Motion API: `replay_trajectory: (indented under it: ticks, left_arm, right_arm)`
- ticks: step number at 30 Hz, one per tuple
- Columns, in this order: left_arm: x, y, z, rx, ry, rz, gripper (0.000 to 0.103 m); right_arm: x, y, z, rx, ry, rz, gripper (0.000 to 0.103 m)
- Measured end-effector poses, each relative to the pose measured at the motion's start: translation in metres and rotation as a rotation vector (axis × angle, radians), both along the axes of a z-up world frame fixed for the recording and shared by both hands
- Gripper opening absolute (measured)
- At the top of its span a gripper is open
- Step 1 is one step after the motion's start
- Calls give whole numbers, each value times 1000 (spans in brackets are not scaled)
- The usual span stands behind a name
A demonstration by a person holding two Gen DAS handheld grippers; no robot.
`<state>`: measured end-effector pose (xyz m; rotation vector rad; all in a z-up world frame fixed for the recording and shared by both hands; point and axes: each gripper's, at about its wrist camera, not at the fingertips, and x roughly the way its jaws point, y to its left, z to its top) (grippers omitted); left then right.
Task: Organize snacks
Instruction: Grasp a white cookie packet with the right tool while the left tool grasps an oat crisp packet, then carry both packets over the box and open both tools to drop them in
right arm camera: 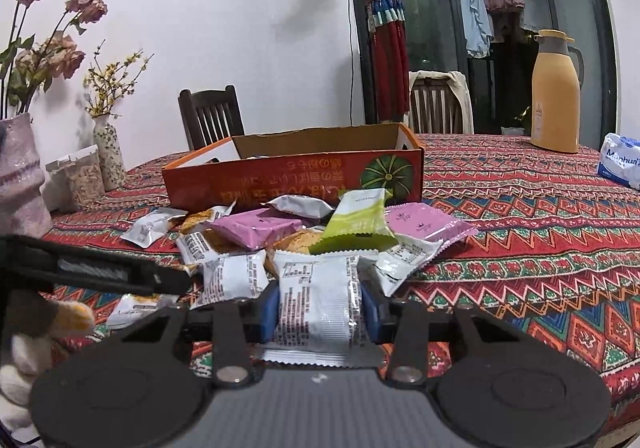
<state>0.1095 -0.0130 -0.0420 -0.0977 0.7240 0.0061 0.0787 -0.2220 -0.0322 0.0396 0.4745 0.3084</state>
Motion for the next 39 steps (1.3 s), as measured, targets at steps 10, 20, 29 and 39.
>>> replay_trajectory:
  ticks: [10,20,29,39]
  left_arm:
    - [-1,-6,-2,50,-11,19,81]
    - [-7,-9,3,48,-42,-33,46]
    - [-18,-6,20,51,-110,-45,46]
    - [-12,-6,53,48,-231,-58,46]
  right_arm:
    - [-1,-5,-7,19,17,7,41]
    - [-4,-3,-4,11,10,5,41]
    - [-9,-7,10,12,-40,-5,41]
    - [-2,-8,34,1,-129,-26,41]
